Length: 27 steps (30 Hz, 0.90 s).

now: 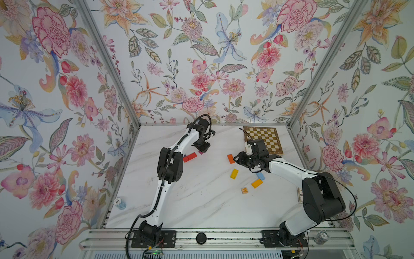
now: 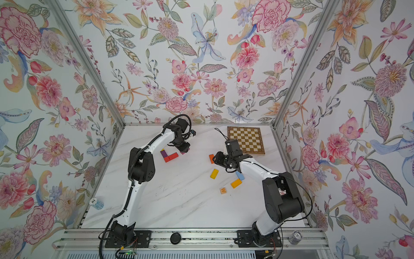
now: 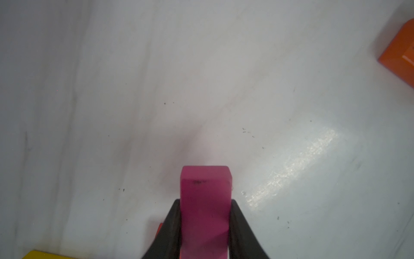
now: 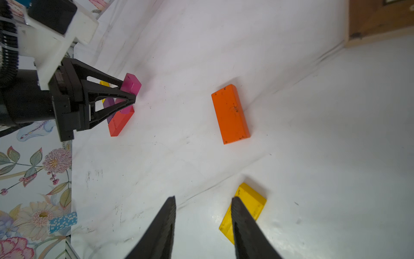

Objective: Assemble the letter v with building blocks
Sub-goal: Assemble the building block at the center of the board.

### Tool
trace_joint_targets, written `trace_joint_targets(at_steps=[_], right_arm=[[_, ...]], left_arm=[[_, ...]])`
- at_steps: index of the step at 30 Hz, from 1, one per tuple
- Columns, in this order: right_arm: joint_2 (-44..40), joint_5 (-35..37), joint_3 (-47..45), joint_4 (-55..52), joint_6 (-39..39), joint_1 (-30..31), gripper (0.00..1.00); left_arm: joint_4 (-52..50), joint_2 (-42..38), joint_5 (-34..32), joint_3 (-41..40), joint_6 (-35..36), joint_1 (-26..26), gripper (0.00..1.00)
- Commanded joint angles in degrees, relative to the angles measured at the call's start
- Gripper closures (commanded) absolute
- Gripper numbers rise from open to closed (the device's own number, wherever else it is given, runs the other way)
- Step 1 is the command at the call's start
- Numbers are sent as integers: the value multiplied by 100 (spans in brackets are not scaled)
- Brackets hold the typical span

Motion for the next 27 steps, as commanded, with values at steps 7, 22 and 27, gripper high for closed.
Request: trace_joint_targets(at_steps=[7,22,27], right_arm=[[223,8,359,-36,12,122,57],[369,-8,536,-96,-1,211,58],[413,-17,563,-97,8,228,58]], left_arm=[[62,159,-264,-67,416,79,75],[106,308,-356,-126,500,116,72],[136,327,-398,-139,531,135,68]])
